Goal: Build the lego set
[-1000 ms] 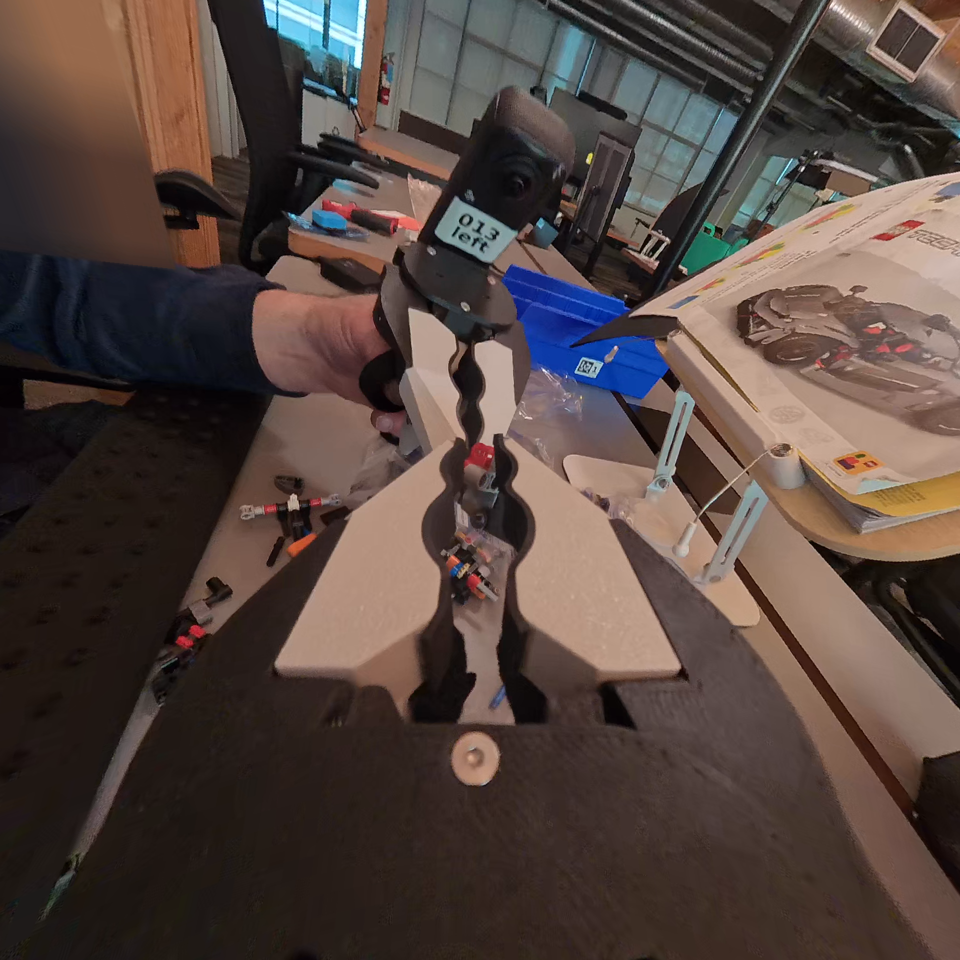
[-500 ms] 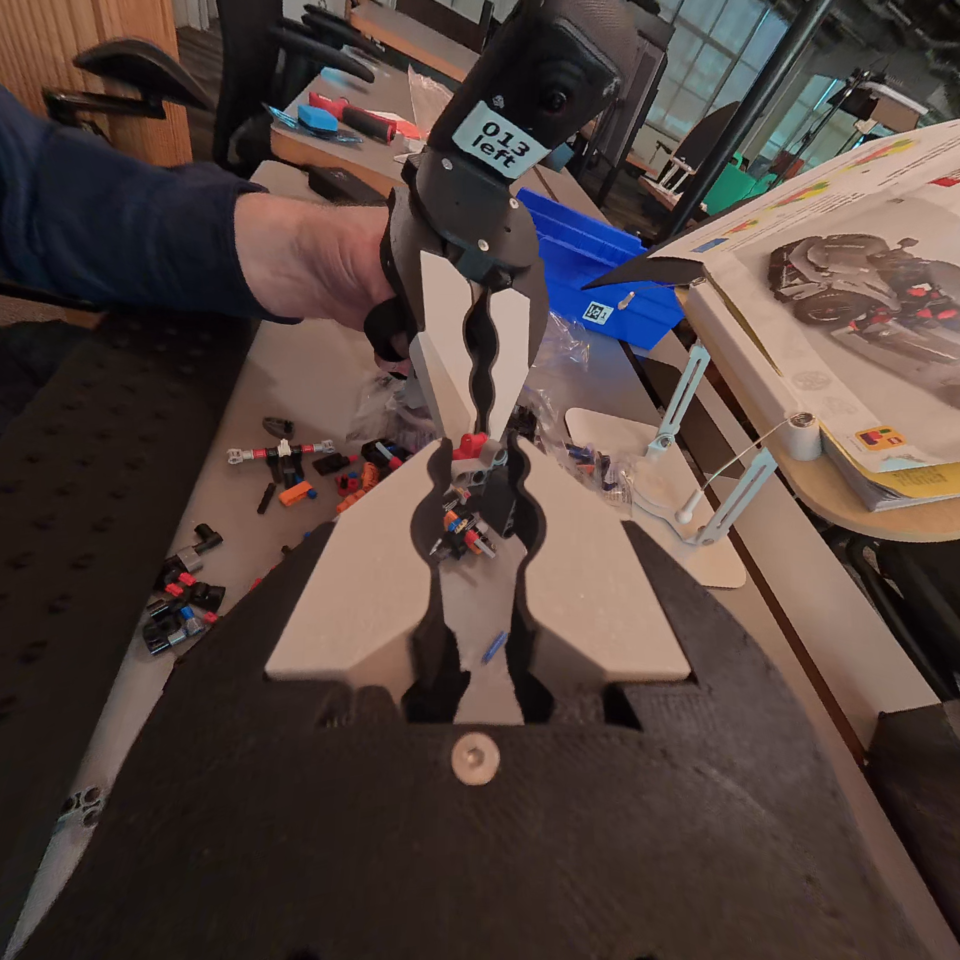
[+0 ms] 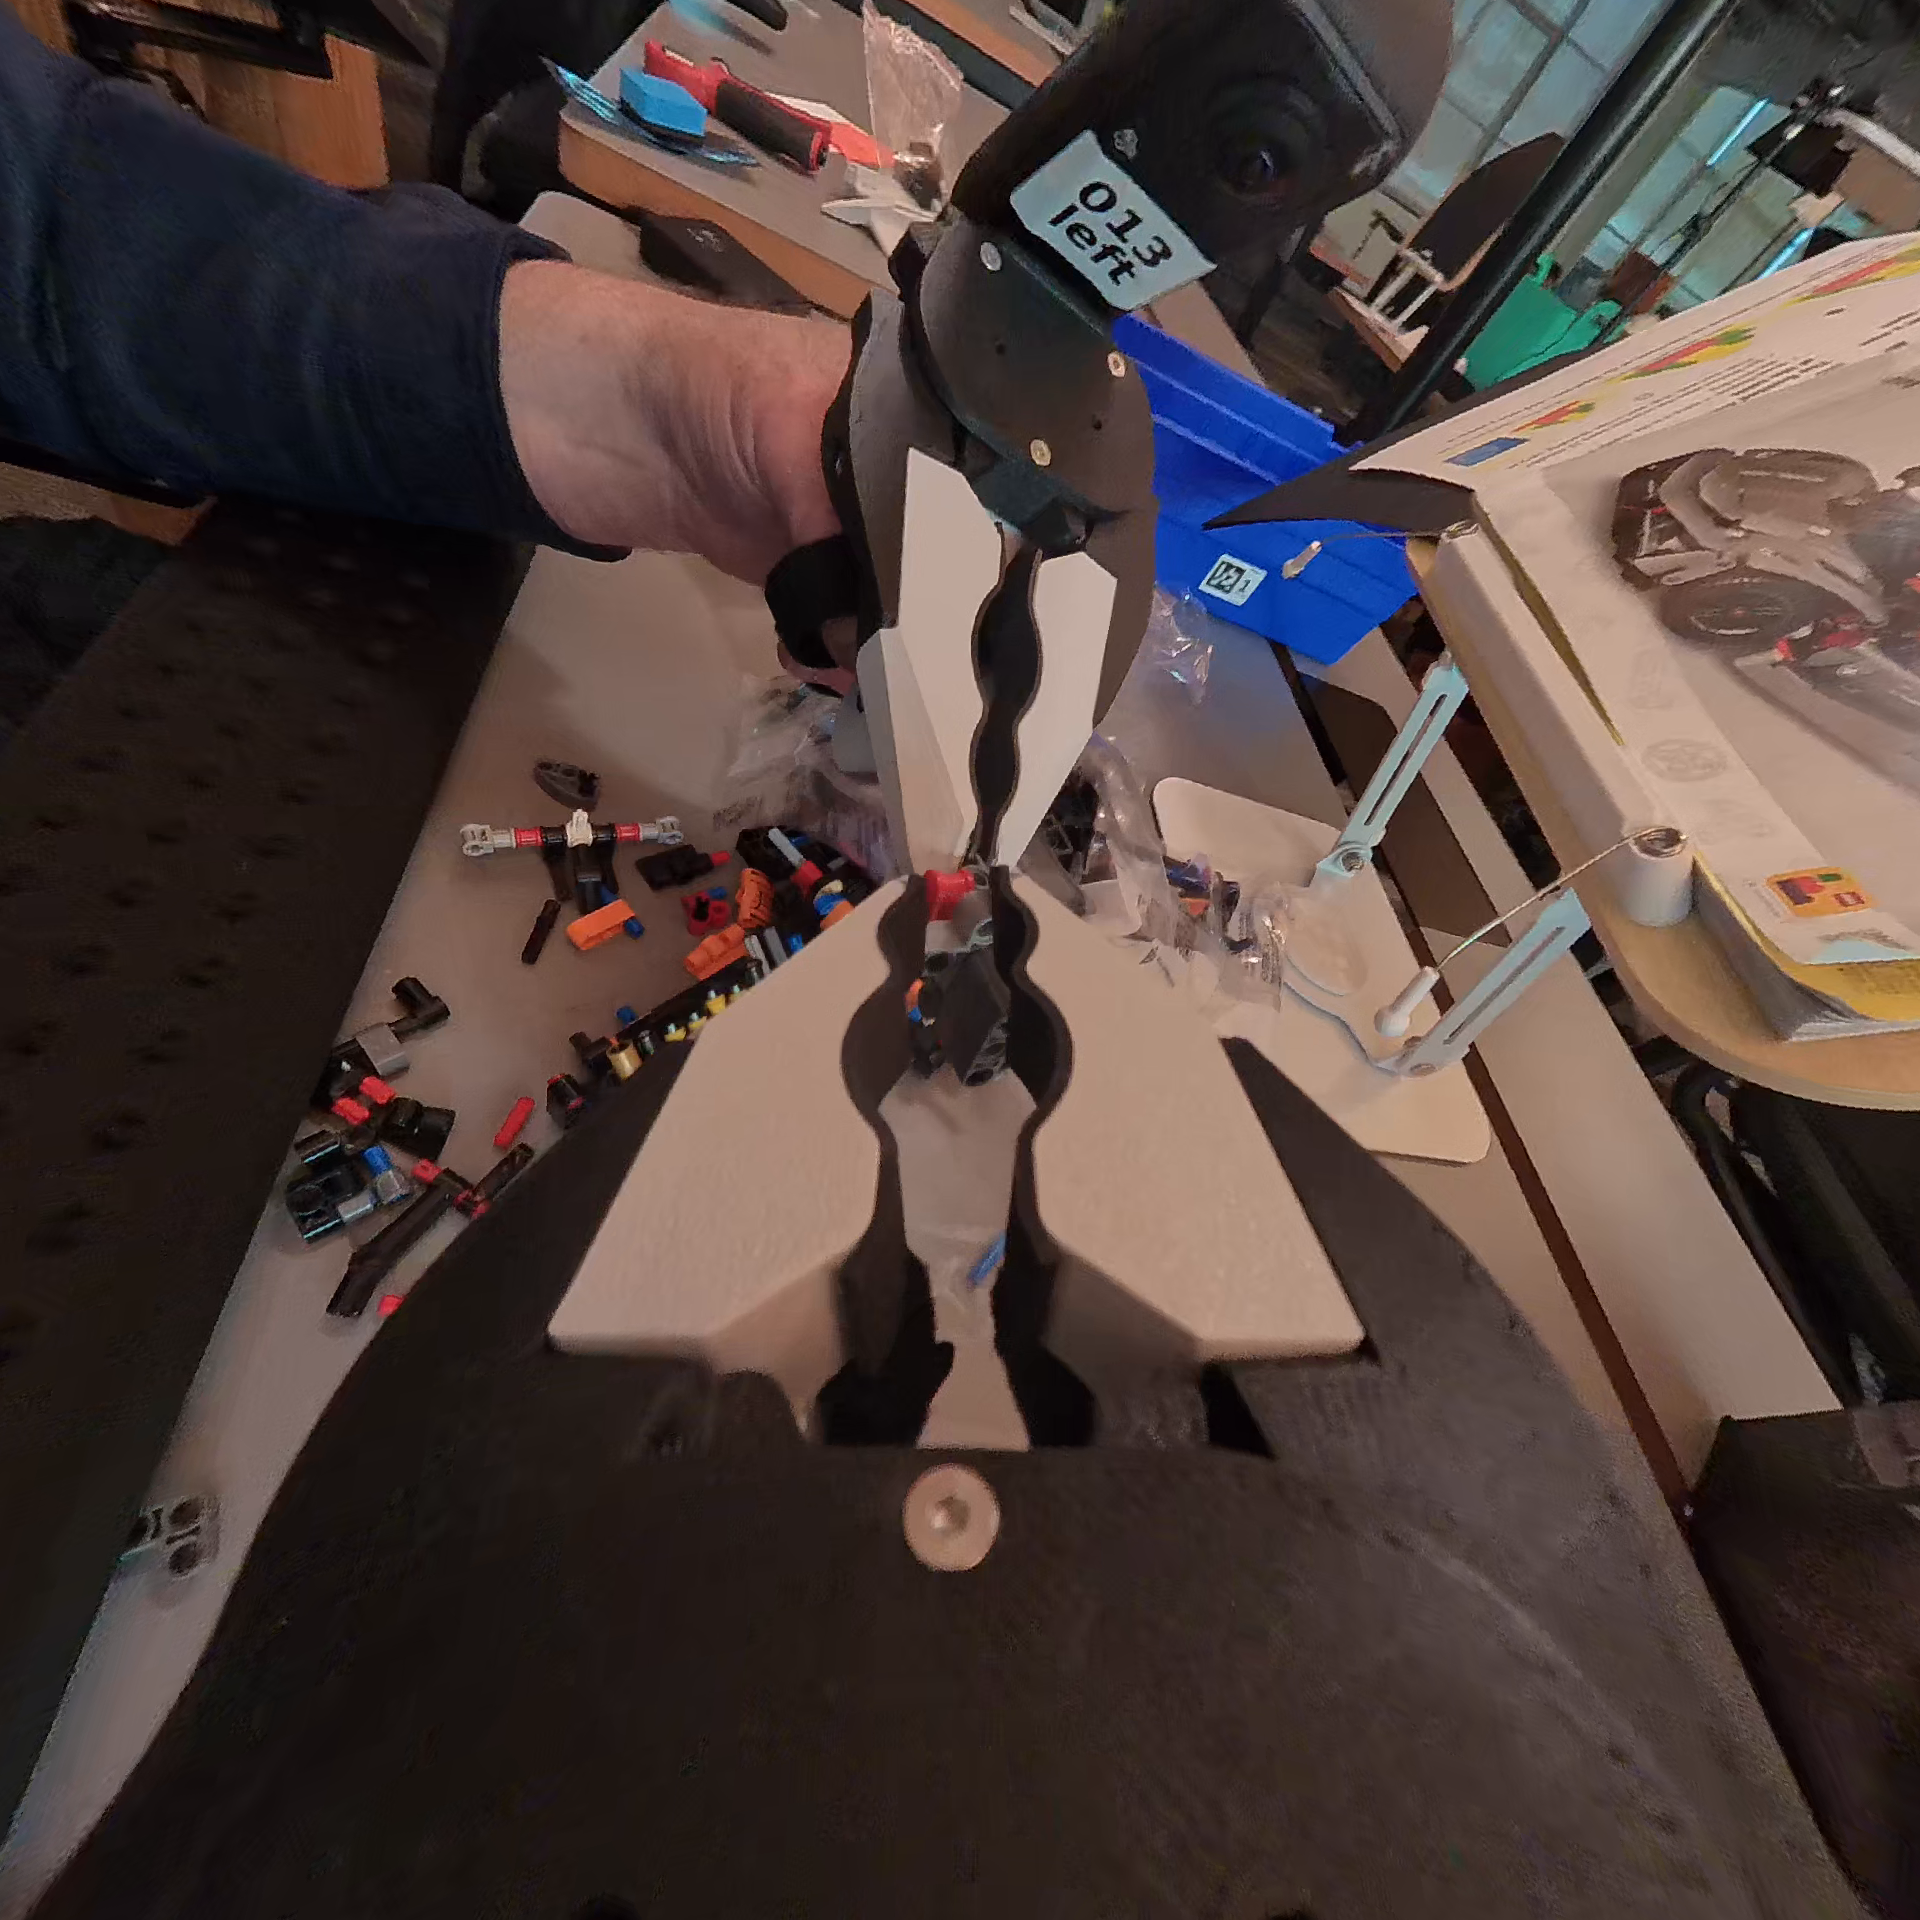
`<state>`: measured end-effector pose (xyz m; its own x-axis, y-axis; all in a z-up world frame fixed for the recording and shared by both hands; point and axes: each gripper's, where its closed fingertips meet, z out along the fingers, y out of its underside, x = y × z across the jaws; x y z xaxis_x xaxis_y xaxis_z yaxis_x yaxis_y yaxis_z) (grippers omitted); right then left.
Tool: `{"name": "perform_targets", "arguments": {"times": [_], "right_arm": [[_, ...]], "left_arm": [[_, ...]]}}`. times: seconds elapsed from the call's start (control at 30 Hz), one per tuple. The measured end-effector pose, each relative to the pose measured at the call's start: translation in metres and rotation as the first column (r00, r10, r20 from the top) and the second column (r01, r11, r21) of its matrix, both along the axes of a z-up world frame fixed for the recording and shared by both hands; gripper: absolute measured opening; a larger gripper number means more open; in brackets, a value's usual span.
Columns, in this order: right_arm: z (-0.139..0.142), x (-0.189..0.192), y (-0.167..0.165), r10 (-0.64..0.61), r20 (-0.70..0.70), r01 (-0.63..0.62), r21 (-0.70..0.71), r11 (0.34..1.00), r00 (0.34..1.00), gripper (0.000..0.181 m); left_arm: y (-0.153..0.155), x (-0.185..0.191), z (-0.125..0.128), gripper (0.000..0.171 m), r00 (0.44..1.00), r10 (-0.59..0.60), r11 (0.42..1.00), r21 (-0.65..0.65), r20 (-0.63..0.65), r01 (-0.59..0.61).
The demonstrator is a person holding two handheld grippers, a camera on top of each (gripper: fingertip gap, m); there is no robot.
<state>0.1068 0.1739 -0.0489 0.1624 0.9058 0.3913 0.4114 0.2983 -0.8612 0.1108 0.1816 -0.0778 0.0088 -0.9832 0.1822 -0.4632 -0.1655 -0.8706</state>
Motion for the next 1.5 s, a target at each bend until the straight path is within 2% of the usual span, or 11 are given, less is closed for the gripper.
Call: {"name": "perform_targets", "arguments": {"times": [0.07, 0.23, 0.33, 0.4, 0.6, 0.83, 0.93, 1.1, 1.23, 1.43, 1.5], "right_arm": [[0.000, 0.001, -0.001, 0.012, -0.011, -0.012, -0.027, 1.000, 1.000, 0.000], [0.006, 0.000, -0.002, 0.008, -0.032, -0.008, 0.015, 1.000, 0.999, 0.000], [0.005, -0.001, -0.002, 0.002, -0.018, -0.001, 0.041, 0.999, 1.000, 0.021], [0.003, -0.001, 0.001, -0.017, -0.004, 0.017, 0.060, 0.998, 1.000, 0.024], [-0.001, 0.002, 0.009, -0.072, 0.037, 0.067, 0.115, 0.991, 0.997, 0.012], [0.000, 0.002, 0.007, -0.050, -0.001, 0.050, 0.024, 0.998, 0.999, 0.000], [0.007, 0.004, 0.011, -0.063, -0.054, 0.064, 0.007, 0.998, 0.997, 0.000], [0.014, 0.005, 0.011, -0.039, -0.139, 0.032, -0.047, 0.998, 0.990, 0.000], [0.002, -0.002, 0.017, -0.075, -0.056, 0.075, 0.008, 0.997, 0.996, 0.027], [-0.010, -0.006, 0.023, -0.153, 0.070, 0.139, 0.170, 0.976, 0.986, 0.017], [-0.010, -0.007, 0.026, -0.167, 0.069, 0.153, 0.171, 0.973, 0.983, 0.023]], "left_arm": [[0.002, 0.000, 0.000, 0.000, 1.000, 0.010, 1.000, 0.013, 0.000, -0.010], [0.000, 0.000, 0.006, 0.000, 1.000, 0.004, 1.000, -0.027, 0.025, -0.004], [0.000, -0.001, 0.008, 0.000, 0.999, 0.002, 0.997, -0.071, 0.048, 0.002], [-0.002, -0.002, 0.007, 0.000, 0.999, -0.013, 0.995, -0.100, 0.045, 0.018], [-0.003, 0.001, 0.004, 0.000, 0.999, -0.017, 0.992, -0.122, 0.035, 0.022], [0.001, 0.001, 0.000, 0.000, 1.000, 0.005, 0.999, -0.050, -0.006, -0.005], [0.012, -0.008, 0.000, 0.000, 0.996, 0.068, 0.997, 0.050, -0.056, -0.065], [0.020, -0.018, 0.002, 0.000, 0.995, 0.089, 0.996, 0.022, -0.036, -0.088], [0.016, -0.017, 0.003, 0.000, 0.998, 0.062, 0.997, -0.033, -0.017, -0.063], [0.012, -0.015, -0.001, 0.000, 0.999, 0.034, 0.996, -0.087, -0.012, -0.035], [0.010, -0.014, -0.002, 0.000, 1.000, 0.023, 0.995, -0.100, -0.013, -0.025]]}}
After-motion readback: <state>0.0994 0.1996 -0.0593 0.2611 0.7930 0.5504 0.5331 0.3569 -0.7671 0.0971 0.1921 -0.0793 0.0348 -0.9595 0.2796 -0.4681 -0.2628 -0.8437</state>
